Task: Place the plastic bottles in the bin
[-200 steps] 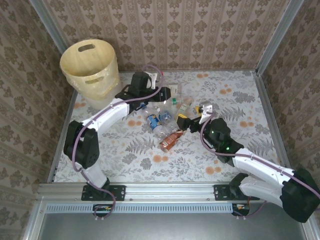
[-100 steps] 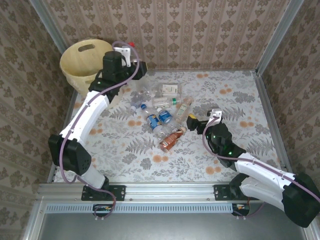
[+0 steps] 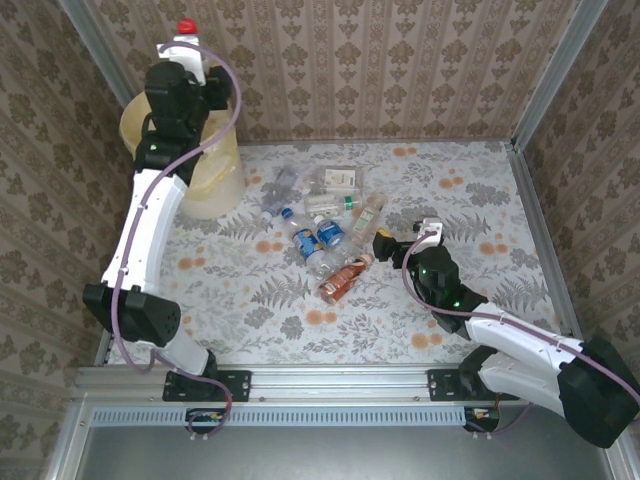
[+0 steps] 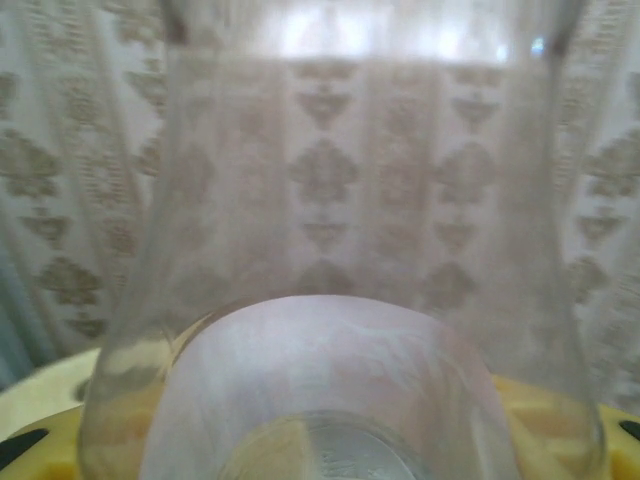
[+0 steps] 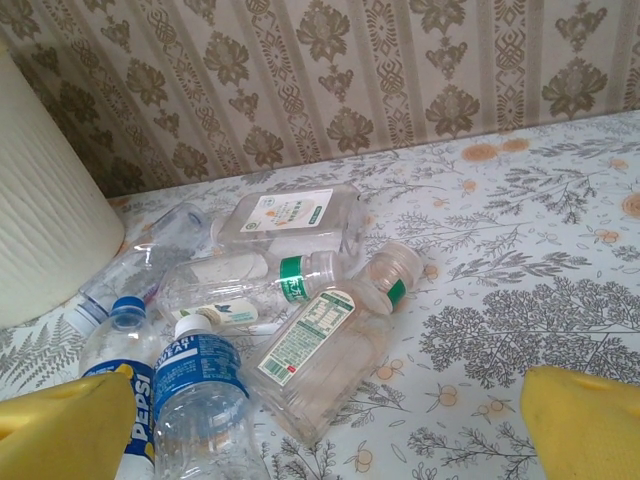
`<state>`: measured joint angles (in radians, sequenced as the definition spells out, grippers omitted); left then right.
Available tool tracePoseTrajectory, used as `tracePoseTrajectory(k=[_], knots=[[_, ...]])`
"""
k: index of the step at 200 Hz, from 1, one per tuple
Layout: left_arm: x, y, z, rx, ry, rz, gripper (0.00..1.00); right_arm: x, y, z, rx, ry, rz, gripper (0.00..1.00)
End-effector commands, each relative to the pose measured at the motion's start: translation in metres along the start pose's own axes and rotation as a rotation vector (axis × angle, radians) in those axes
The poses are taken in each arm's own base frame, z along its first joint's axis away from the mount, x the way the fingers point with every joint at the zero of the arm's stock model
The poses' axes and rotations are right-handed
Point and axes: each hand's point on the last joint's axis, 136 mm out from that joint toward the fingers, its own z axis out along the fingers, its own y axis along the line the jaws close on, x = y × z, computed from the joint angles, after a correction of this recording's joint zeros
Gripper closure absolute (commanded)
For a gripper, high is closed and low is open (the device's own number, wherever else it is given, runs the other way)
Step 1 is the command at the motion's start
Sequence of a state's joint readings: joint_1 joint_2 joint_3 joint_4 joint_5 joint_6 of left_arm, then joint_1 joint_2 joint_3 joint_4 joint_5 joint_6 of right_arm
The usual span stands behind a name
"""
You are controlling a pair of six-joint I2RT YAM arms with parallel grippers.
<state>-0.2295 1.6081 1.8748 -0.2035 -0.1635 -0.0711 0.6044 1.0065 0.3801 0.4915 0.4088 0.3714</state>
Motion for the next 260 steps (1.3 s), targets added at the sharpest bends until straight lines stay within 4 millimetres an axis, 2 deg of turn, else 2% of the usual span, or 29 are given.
tracePoseTrajectory(k=[1, 19, 29, 62, 116, 164, 194, 238, 260], knots=[[-0.02, 0.034, 0.011, -0.115, -0.079, 0.035, 0.44, -0.006, -0.003, 0.002, 0.022, -0.013, 0.023, 0.0], [-0.027, 0.054, 0.018, -0.155, -0.098, 0.057, 0.43, -0.005, -0.003, 0.002, 0.021, -0.009, 0.023, 0.0], [-0.023, 0.066, 0.024, -0.189, -0.086, 0.07, 0.43, -0.005, -0.003, 0.002, 0.023, -0.006, 0.023, 0.0], [0.01, 0.107, 0.047, -0.262, -0.002, 0.053, 0.43, -0.004, -0.004, 0.001, 0.026, -0.002, 0.024, 0.0], [0.052, 0.165, 0.065, -0.327, 0.095, 0.011, 0.41, 0.002, -0.006, 0.001, 0.03, 0.016, 0.027, 0.0], [0.105, 0.198, 0.076, -0.443, 0.227, 0.018, 0.37, 0.005, -0.009, 0.002, 0.046, 0.016, 0.044, 0.0], [0.132, 0.209, 0.078, -0.51, 0.28, -0.047, 0.34, 0.005, -0.009, 0.002, 0.046, 0.017, 0.048, 0.0], [0.158, 0.219, 0.08, -0.592, 0.316, -0.136, 0.33, 0.006, -0.01, 0.001, 0.049, 0.021, 0.058, 0.0], [0.166, 0.225, 0.079, -0.636, 0.335, -0.175, 0.27, 0.006, -0.011, -0.001, 0.052, 0.021, 0.058, 0.0]])
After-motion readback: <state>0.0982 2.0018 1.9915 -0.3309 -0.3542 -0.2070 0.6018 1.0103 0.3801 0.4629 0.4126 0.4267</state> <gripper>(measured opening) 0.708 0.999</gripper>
